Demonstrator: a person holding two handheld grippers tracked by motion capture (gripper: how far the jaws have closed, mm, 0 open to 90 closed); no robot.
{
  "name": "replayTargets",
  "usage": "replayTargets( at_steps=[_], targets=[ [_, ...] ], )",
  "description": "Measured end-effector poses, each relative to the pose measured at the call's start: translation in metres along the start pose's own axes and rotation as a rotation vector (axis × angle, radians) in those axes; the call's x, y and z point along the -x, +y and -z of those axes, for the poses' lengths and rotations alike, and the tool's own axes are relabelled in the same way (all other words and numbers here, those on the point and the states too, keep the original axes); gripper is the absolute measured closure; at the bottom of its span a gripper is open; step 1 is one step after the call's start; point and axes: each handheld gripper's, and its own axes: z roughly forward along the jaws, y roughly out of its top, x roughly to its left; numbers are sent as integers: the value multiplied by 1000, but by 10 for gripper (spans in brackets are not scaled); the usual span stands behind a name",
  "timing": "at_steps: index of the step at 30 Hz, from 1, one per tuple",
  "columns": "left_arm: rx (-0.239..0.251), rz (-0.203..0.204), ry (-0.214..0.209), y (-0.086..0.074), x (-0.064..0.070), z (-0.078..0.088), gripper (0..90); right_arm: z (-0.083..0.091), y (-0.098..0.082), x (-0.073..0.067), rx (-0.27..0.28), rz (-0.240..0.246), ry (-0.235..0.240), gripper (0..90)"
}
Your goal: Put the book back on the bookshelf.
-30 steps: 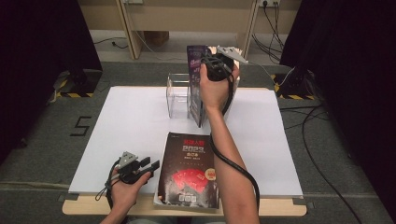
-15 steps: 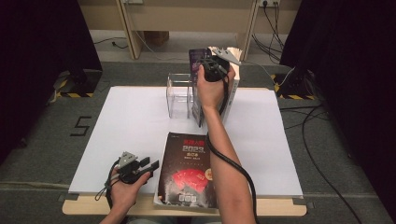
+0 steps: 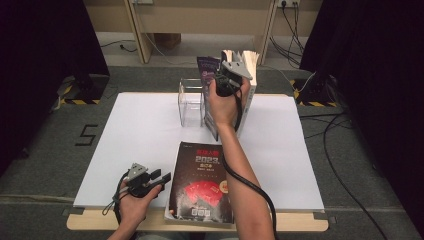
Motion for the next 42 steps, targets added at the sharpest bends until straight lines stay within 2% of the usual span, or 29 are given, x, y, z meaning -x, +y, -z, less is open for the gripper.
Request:
replayTargets(
  at_steps=[3, 7, 11, 23, 29, 33, 39, 42],
  targets=[
    [1, 2, 0, 0, 0, 0, 518, 8, -5, 1, 7, 5, 9, 845],
    [-2, 4, -1, 0, 0, 0, 518, 26, -11, 0, 8, 25, 18, 844],
    [0, 4, -1, -1, 1, 0, 518, 44, -19, 3, -1, 24, 39, 842],
    [-1, 6, 2, -1, 2, 1, 518, 95, -44, 21, -37, 19, 75, 841],
    [-4, 6, 2, -2, 2, 0, 518, 107, -52, 23, -58, 30, 90, 835],
    [-4, 8, 2, -2, 2, 0, 518, 114, -56, 26, -74, 18, 95, 829],
    [-5, 7, 2, -2, 2, 1, 518, 118, -60, 28, -79, 23, 102, 819],
    [-4, 8, 2, -2, 2, 1, 518, 118, -60, 28, -99, 17, 113, 798]
  ],
)
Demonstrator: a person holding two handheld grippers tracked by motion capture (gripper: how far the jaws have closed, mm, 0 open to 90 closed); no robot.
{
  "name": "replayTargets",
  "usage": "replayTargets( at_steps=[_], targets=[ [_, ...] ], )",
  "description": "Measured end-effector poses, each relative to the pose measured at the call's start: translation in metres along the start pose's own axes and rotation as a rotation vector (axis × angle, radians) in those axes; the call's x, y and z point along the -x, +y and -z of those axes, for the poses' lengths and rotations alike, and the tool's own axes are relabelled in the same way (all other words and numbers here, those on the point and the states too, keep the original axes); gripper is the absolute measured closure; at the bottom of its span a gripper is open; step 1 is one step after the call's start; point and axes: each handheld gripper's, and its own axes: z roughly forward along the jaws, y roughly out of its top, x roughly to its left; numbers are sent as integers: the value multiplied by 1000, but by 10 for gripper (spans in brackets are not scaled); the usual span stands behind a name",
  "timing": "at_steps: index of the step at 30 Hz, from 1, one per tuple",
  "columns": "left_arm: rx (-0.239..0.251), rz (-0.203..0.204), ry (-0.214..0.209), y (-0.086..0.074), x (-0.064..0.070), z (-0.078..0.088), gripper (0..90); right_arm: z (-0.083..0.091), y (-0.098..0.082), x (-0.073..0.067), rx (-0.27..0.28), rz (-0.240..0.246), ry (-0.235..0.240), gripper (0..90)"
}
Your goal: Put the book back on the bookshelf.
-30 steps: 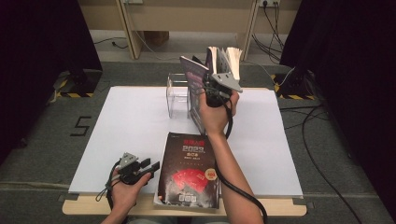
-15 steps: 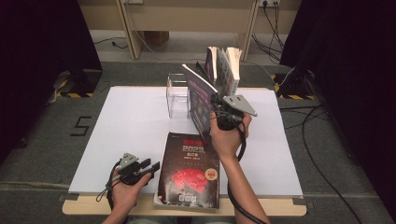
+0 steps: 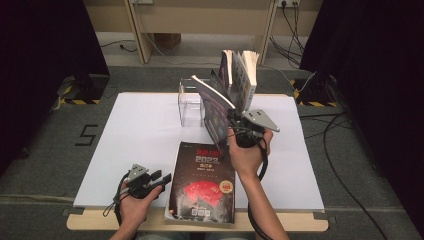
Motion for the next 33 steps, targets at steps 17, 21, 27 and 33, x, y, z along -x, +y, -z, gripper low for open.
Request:
replayTargets(
  at_steps=[17, 21, 27, 33],
  targets=[
    [4, 6, -5, 1, 0, 0, 524, -23, 11, -2, -64, -2, 23, 701],
    [2, 3, -3, 1, -1, 1, 524, -28, 14, -5, -80, 2, 16, 692],
    [1, 8, -5, 0, 0, 0, 524, -35, 18, -7, -124, -1, 7, 705],
    [-1, 6, -4, 0, -1, 0, 524, -41, 28, -10, -200, -6, -34, 831]
  ],
)
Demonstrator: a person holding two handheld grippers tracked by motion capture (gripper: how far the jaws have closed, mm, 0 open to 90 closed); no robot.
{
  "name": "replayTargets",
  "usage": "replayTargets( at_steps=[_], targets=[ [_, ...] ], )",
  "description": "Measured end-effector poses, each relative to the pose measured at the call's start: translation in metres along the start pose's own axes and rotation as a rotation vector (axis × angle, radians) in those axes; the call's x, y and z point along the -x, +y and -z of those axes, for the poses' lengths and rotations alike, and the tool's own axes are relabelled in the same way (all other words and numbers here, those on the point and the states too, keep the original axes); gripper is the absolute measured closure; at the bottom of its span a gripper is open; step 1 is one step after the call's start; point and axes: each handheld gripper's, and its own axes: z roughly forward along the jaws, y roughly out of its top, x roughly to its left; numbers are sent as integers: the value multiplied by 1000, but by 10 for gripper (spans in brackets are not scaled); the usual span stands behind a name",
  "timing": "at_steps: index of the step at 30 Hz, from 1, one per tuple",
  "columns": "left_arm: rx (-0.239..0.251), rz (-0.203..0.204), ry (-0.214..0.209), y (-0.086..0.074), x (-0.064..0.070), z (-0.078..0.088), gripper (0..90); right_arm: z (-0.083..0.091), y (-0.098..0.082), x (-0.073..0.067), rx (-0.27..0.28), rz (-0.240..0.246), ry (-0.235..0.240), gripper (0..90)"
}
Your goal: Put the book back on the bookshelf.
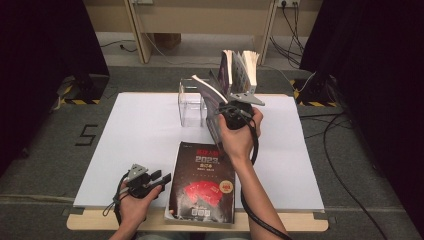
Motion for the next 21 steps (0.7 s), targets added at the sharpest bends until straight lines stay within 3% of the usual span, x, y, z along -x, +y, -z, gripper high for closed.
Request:
replayTargets(
  at_steps=[2, 13, 21],
  targets=[
    [0, 1, -1, 0, 0, 0, 524, 0, 2, -1, -10, 9, -32, 845],
    [-3, -1, -2, -1, 0, -1, 525, -1, 2, -3, 64, -32, -53, 848],
    [0, -1, -2, 0, 0, 0, 525, -9, 17, -7, 111, -38, -72, 848]
  ],
)
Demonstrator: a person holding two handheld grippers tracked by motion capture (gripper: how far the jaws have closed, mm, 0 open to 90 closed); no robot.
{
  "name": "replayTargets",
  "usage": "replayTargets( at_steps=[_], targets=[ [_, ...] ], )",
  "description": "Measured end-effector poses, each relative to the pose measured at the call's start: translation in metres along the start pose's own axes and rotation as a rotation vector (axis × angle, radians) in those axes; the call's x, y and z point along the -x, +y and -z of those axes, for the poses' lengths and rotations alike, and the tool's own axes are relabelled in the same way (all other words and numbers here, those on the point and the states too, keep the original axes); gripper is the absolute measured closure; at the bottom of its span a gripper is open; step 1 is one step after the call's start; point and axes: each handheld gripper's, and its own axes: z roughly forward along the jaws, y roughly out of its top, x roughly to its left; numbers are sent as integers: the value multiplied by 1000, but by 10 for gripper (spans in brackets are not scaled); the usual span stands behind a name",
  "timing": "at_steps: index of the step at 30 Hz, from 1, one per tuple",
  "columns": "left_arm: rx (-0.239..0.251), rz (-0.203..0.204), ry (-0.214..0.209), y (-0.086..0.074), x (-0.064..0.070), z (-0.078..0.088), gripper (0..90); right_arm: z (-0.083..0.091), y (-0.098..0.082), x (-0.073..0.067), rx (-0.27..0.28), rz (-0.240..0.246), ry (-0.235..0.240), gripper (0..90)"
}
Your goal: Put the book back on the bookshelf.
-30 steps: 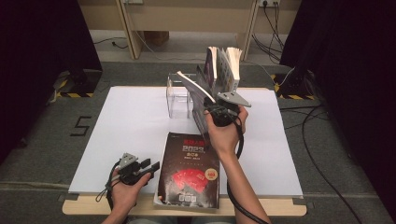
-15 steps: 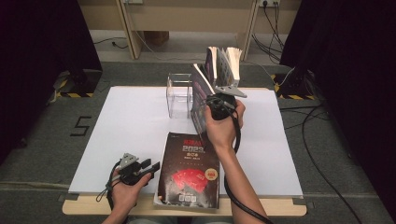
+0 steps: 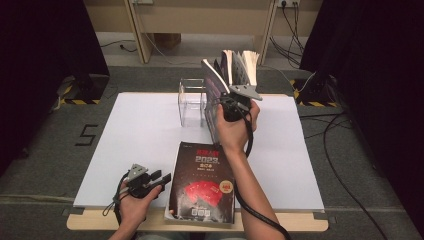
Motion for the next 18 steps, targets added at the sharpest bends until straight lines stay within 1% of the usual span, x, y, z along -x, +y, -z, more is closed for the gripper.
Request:
replayTargets(
  at_steps=[4, 9, 16, 18],
  targets=[
    [-1, -2, -1, 0, 0, -1, 527, -7, 5, -2, 21, 3, -24, 848],
    [-3, -3, -3, 0, 0, -1, 527, -19, 9, -2, 30, -3, -50, 848],
    [-3, -5, -3, 0, 0, -1, 528, -33, 7, -5, 43, 6, -96, 848],
    [-2, -5, -4, -1, 0, -1, 529, -35, 6, -5, 43, 4, -101, 848]
  ],
)
